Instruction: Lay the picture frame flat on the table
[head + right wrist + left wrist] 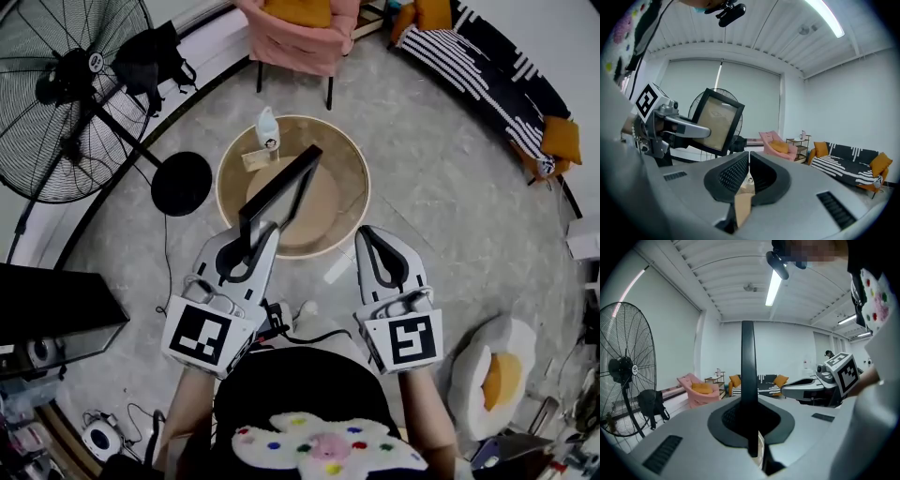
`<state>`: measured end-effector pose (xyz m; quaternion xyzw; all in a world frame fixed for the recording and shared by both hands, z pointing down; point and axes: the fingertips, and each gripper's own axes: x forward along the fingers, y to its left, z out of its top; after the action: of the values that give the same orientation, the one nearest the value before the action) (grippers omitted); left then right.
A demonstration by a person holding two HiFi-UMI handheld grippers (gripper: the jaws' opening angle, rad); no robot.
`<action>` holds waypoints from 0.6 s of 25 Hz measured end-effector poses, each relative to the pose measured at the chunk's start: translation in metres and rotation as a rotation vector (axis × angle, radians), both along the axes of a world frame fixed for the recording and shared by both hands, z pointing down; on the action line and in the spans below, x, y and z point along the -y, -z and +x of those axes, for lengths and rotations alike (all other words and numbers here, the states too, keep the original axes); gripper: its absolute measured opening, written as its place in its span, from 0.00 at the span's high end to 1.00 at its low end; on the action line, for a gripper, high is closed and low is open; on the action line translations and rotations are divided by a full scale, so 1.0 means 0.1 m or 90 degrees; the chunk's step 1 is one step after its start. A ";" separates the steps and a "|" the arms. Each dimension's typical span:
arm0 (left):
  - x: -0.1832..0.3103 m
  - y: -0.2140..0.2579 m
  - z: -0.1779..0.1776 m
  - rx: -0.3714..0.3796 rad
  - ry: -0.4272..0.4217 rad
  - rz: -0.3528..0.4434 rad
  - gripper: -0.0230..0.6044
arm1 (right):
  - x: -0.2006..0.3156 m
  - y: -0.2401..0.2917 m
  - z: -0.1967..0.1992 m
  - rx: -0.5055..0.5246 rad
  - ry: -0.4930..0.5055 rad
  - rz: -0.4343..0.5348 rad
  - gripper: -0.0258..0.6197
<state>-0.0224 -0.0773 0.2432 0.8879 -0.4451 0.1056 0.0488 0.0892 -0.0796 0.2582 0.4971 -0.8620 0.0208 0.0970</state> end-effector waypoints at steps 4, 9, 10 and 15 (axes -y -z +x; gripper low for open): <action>0.06 0.02 0.02 -0.009 -0.009 -0.008 0.93 | 0.06 0.04 -0.05 0.004 -0.003 0.008 0.91; 0.11 0.00 -0.03 -0.010 -0.016 -0.010 0.93 | 0.12 0.09 -0.10 0.016 -0.007 0.014 0.91; 0.12 -0.01 -0.04 -0.008 -0.018 -0.008 0.93 | 0.12 0.10 -0.11 0.021 -0.006 0.013 0.91; 0.11 -0.01 -0.02 -0.014 -0.044 -0.002 0.93 | 0.09 0.14 -0.18 0.050 0.020 0.014 0.90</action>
<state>-0.0246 -0.0878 0.2444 0.9039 -0.4131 0.0982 0.0517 0.0707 -0.0889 0.2440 0.4830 -0.8732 0.0296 0.0577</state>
